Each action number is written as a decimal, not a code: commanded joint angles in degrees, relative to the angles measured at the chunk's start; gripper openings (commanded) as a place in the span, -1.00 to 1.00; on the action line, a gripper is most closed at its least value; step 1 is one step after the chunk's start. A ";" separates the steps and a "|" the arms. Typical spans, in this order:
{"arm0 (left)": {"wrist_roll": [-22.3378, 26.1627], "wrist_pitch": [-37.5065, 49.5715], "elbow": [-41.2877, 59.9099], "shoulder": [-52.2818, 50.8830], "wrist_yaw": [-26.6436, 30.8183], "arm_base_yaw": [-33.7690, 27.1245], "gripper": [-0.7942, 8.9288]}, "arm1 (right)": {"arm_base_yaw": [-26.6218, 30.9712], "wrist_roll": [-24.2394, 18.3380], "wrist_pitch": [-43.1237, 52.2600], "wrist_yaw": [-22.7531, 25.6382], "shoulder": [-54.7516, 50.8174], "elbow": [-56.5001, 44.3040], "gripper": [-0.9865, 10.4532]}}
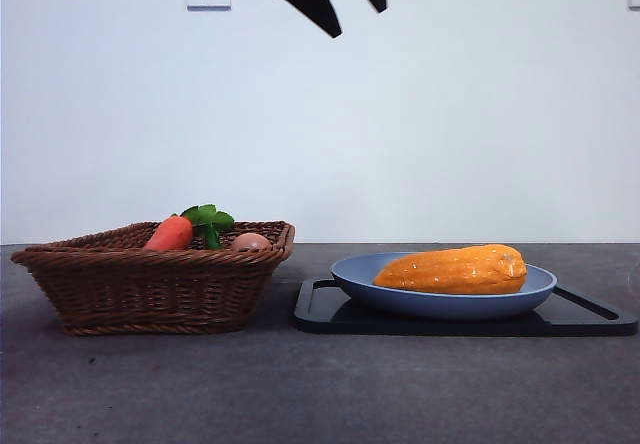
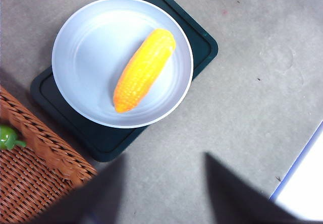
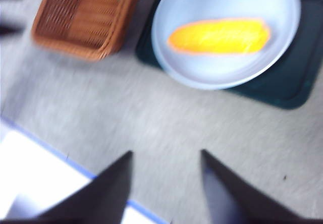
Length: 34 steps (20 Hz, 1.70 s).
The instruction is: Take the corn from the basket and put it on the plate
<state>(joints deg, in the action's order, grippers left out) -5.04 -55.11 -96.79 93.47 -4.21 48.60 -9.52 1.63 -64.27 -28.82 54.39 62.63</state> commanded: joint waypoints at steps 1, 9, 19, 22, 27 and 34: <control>0.74 0.35 -1.40 0.50 0.22 0.48 -0.77 | -0.92 -3.80 -0.55 -0.09 -0.50 1.11 -0.81; 0.94 1.09 -1.40 0.50 0.22 0.48 -0.83 | -0.96 -4.66 0.48 -0.13 -0.57 1.11 -0.82; 0.92 6.08 -1.40 0.50 0.22 0.50 -0.83 | -0.74 -4.70 3.43 -0.07 -0.57 1.11 -0.82; 0.92 9.42 -1.40 0.50 0.22 0.48 -0.83 | -0.76 -4.70 4.57 -0.09 -0.57 1.11 -0.82; 2.49 15.26 -1.40 0.50 0.22 0.48 -0.83 | -0.74 -4.70 6.40 -0.04 -0.57 1.11 -0.82; 10.73 25.70 -1.40 -3.74 0.22 -6.05 -0.83 | -0.76 -4.70 9.70 -0.07 -0.57 1.11 -0.82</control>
<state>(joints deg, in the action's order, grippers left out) 3.88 -30.26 -96.79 91.05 -4.19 42.04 -10.13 -2.61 -54.96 -28.77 53.34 62.63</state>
